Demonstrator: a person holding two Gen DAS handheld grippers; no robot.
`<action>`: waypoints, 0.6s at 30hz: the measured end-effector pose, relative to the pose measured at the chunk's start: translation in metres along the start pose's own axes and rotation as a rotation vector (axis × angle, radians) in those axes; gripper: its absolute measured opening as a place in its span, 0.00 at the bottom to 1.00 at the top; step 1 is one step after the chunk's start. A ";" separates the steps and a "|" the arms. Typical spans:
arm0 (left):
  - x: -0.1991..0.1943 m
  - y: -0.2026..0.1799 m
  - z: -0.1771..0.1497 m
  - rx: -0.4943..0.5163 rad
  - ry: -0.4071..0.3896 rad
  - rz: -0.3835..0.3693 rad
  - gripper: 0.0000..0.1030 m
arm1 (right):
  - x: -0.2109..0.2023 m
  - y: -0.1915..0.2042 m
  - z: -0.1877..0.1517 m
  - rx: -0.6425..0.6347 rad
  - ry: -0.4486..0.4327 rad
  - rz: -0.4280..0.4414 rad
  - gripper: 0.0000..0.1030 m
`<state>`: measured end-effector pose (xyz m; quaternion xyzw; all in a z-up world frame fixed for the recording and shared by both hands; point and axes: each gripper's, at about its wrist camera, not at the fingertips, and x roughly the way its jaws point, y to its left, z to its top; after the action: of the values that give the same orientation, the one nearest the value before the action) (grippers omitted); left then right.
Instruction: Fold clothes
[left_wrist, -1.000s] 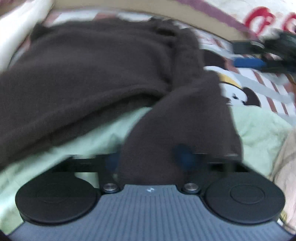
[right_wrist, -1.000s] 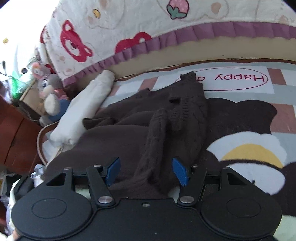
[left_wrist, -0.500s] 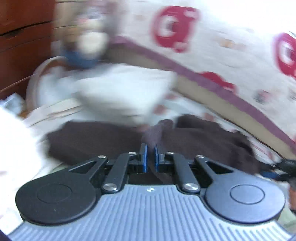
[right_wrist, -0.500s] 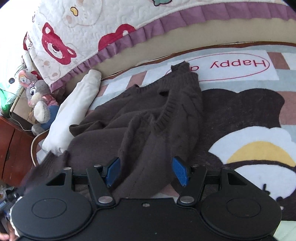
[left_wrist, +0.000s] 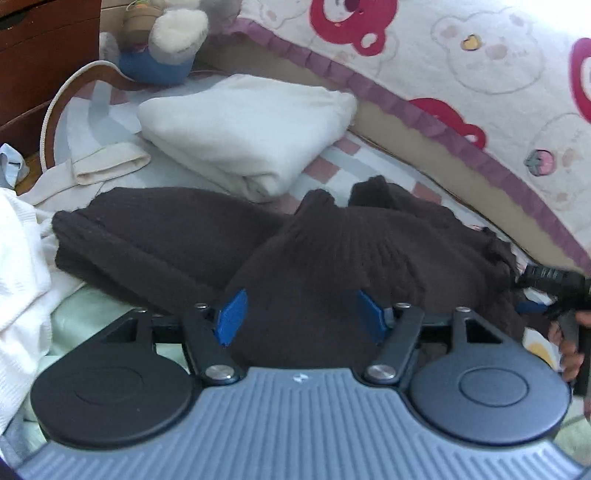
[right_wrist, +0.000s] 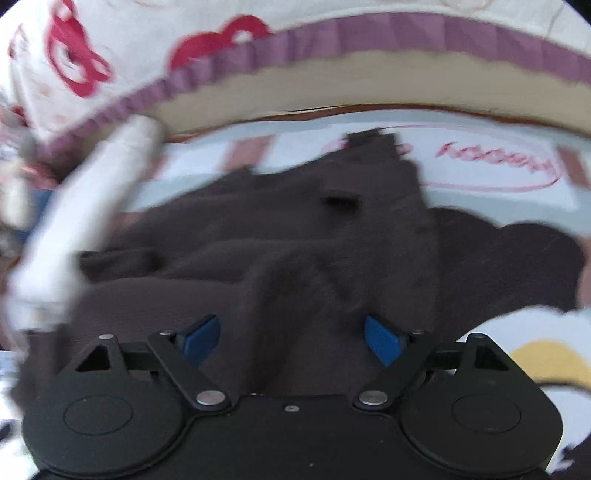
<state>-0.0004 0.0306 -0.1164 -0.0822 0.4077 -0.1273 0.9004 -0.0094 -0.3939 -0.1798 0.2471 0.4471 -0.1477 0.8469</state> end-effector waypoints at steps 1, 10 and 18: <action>0.006 -0.005 0.002 0.004 0.014 0.016 0.67 | 0.006 -0.002 -0.001 -0.015 0.006 -0.021 0.86; 0.001 -0.019 0.002 0.044 0.002 -0.014 0.67 | -0.129 -0.081 -0.025 -0.017 -0.353 0.107 0.13; -0.015 -0.024 0.005 0.035 0.001 -0.102 0.67 | -0.286 -0.169 -0.112 0.157 -0.433 -0.138 0.04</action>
<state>-0.0097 0.0127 -0.0963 -0.0869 0.4010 -0.1802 0.8940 -0.3250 -0.4643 -0.0444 0.2437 0.2583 -0.2890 0.8890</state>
